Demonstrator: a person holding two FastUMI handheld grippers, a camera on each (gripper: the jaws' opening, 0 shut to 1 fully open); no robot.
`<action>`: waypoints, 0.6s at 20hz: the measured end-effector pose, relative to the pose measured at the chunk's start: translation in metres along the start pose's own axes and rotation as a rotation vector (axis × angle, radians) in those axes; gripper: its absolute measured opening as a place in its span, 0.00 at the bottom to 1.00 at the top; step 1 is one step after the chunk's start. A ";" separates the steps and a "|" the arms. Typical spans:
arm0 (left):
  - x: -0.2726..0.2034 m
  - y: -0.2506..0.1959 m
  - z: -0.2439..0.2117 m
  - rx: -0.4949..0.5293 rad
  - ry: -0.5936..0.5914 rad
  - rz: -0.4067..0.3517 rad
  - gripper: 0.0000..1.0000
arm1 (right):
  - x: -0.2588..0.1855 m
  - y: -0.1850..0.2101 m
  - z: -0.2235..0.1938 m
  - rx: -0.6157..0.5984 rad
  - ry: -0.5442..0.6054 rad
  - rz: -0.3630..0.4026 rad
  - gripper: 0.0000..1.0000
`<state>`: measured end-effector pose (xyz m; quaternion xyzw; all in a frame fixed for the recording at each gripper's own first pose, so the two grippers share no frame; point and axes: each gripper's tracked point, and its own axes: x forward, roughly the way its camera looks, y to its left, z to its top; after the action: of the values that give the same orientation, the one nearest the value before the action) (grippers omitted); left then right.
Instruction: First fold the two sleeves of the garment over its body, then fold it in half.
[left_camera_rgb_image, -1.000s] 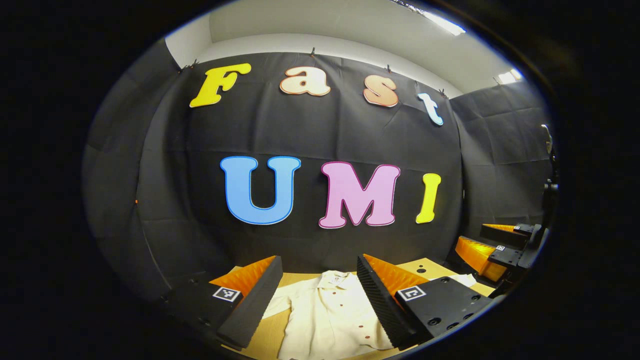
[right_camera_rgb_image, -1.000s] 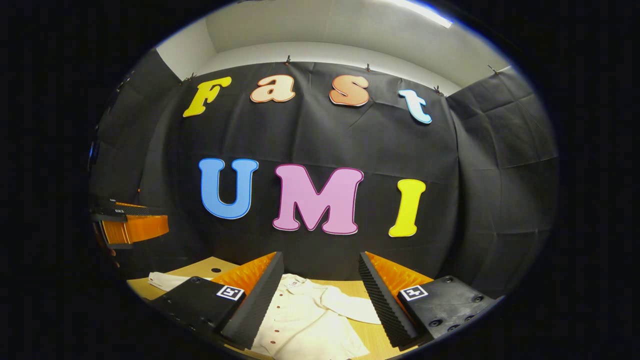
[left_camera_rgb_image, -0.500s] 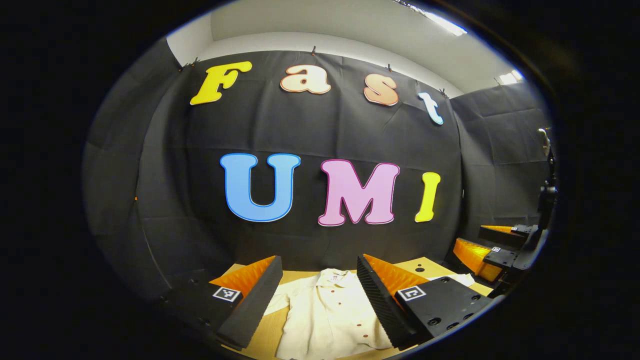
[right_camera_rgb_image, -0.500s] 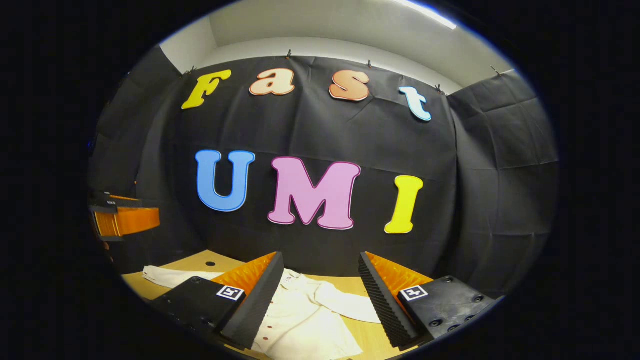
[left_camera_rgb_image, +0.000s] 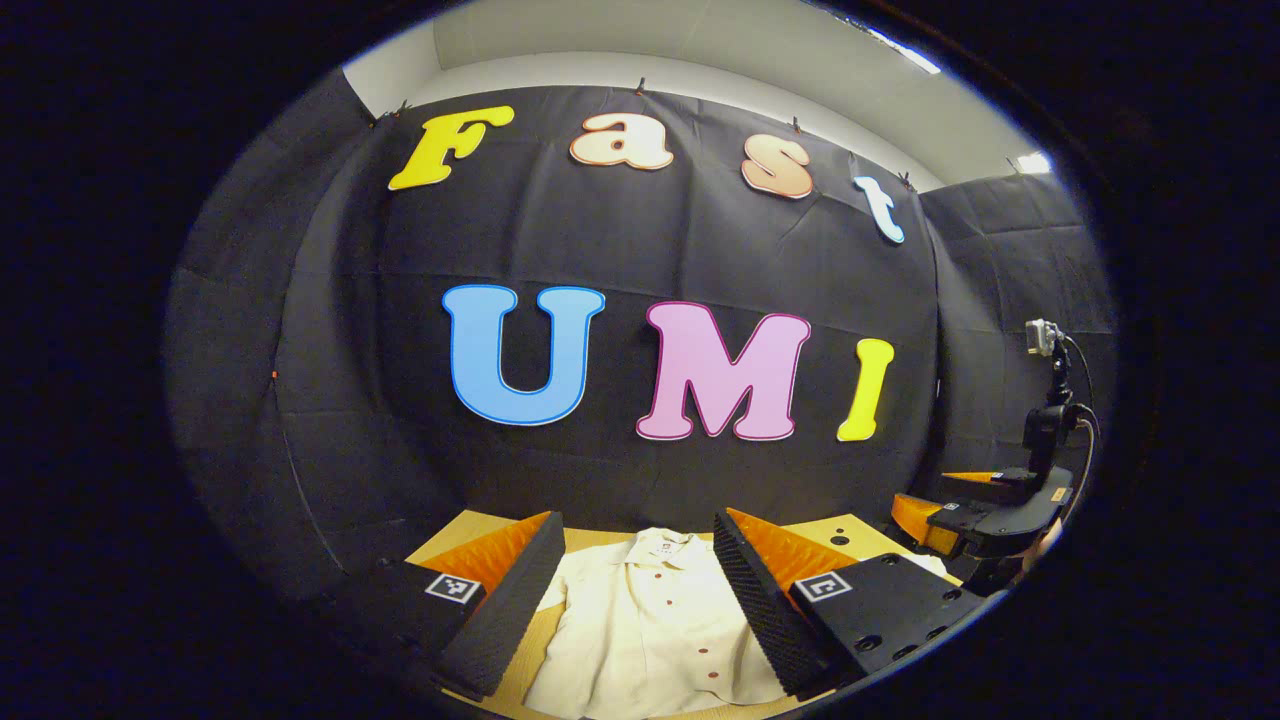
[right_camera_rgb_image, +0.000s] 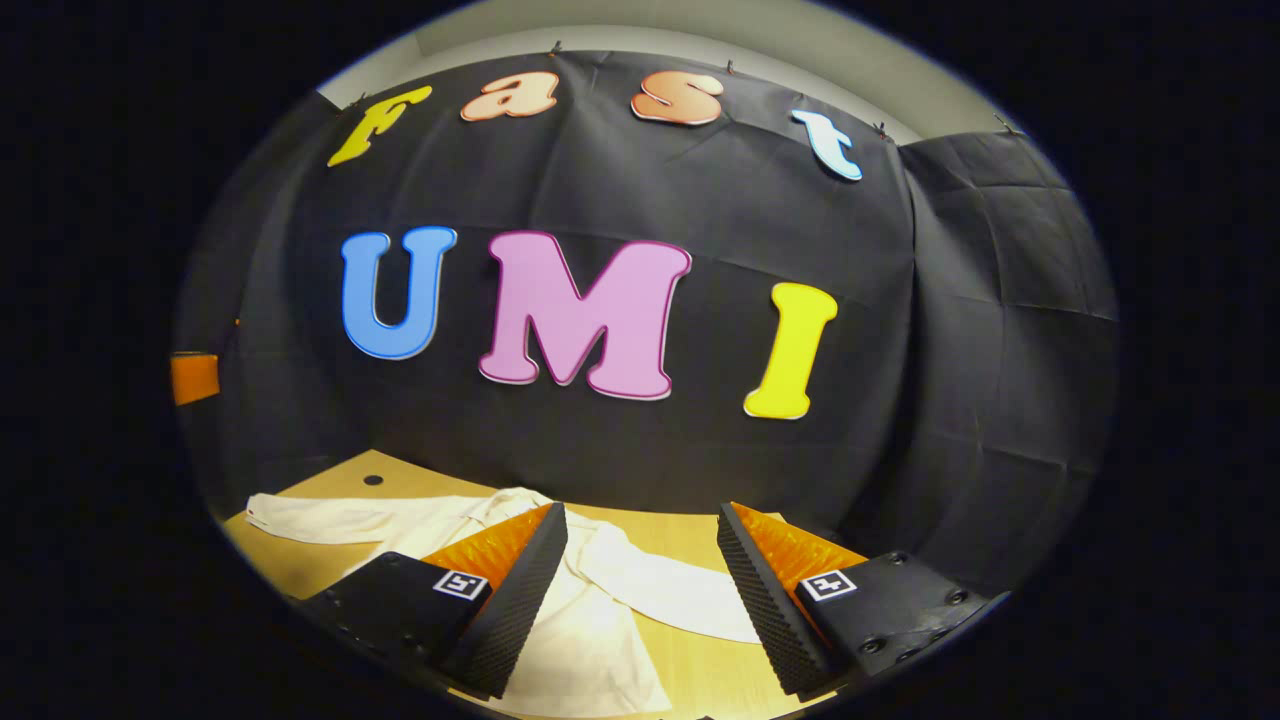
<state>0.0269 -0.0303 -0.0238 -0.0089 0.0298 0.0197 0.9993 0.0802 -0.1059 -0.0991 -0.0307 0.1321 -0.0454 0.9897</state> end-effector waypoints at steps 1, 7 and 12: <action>0.004 -0.004 -0.002 0.001 0.008 0.007 0.98 | 0.011 -0.014 -0.011 0.008 0.021 -0.015 0.97; 0.033 -0.042 -0.017 -0.026 0.055 0.021 0.98 | 0.066 -0.121 -0.085 0.083 0.175 -0.163 0.97; 0.062 -0.083 -0.032 -0.031 0.111 0.001 0.98 | 0.096 -0.200 -0.143 0.121 0.299 -0.273 0.97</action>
<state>0.0899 -0.1113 -0.0582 -0.0254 0.0849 0.0202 0.9959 0.1184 -0.3212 -0.2474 0.0181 0.2693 -0.1908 0.9438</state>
